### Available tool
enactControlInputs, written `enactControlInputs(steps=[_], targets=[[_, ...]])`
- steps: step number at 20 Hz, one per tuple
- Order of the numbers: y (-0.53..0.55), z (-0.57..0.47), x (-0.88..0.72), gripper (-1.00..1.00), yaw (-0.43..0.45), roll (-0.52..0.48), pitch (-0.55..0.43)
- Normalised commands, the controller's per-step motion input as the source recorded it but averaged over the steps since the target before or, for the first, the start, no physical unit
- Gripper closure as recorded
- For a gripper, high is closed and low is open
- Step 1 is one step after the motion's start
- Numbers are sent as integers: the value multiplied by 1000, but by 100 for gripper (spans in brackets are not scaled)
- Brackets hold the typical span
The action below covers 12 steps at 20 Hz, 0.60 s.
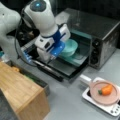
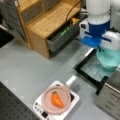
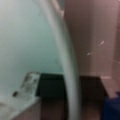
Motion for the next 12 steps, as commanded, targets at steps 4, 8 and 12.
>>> enactControlInputs(steps=[4, 8, 12], targets=[[215, -149, -312, -100, -176, 72, -232], [192, -127, -307, -100, -186, 71, -230], [173, -116, -299, -100, -187, 61, -212]])
